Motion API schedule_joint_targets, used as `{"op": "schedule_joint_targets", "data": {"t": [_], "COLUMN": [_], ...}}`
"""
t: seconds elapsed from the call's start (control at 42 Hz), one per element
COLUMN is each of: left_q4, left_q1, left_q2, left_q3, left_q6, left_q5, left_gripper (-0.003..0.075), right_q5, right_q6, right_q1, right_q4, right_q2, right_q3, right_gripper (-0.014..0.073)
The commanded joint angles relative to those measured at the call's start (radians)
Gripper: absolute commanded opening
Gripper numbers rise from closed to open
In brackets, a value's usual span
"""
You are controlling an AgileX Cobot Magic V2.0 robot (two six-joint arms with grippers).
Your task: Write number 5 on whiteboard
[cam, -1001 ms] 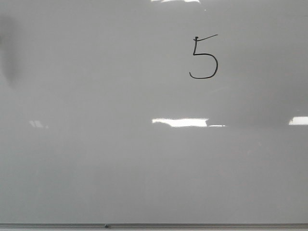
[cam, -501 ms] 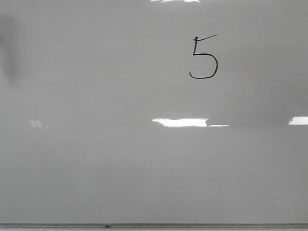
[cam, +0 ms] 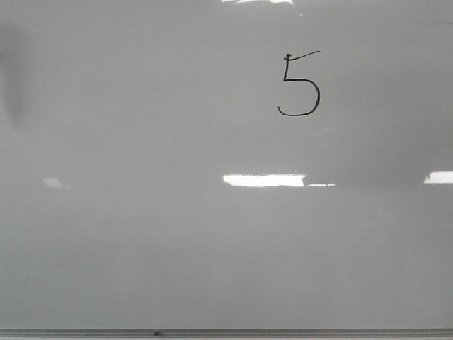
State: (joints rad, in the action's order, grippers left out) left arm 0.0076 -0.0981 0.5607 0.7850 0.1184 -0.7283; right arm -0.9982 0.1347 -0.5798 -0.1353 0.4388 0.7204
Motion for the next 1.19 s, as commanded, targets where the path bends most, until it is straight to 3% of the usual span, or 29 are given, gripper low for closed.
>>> {"op": "schedule_joint_targets", "data": {"t": [0.0, 0.143, 0.572, 0.787, 1.168], "left_q4": [0.006, 0.006, -0.045, -0.089, -0.089], "left_q1": [0.03, 0.048, 0.129, 0.138, 0.138], "left_q2": [-0.069, -0.21, -0.52, -0.585, -0.58], "left_q3": [-0.077, -0.281, -0.685, -0.797, -0.796], "left_q6": [-0.002, -0.002, -0.002, -0.002, -0.002], "left_q5": [0.197, 0.412, 0.678, 0.78, 0.78], "left_gripper": [-0.002, -0.002, -0.002, -0.002, -0.002], "right_q5": [0.062, 0.062, 0.062, 0.062, 0.062], "right_q6": [-0.005, -0.005, -0.005, -0.005, -0.005], "right_q1": [0.006, 0.006, 0.006, 0.006, 0.006], "right_q4": [-0.011, -0.011, -0.011, -0.011, -0.011], "right_q2": [0.005, 0.005, 0.005, 0.005, 0.004], "right_q3": [0.022, 0.022, 0.022, 0.022, 0.022], "right_gripper": [-0.0069, -0.0069, -0.0069, -0.0069, -0.0069]}}
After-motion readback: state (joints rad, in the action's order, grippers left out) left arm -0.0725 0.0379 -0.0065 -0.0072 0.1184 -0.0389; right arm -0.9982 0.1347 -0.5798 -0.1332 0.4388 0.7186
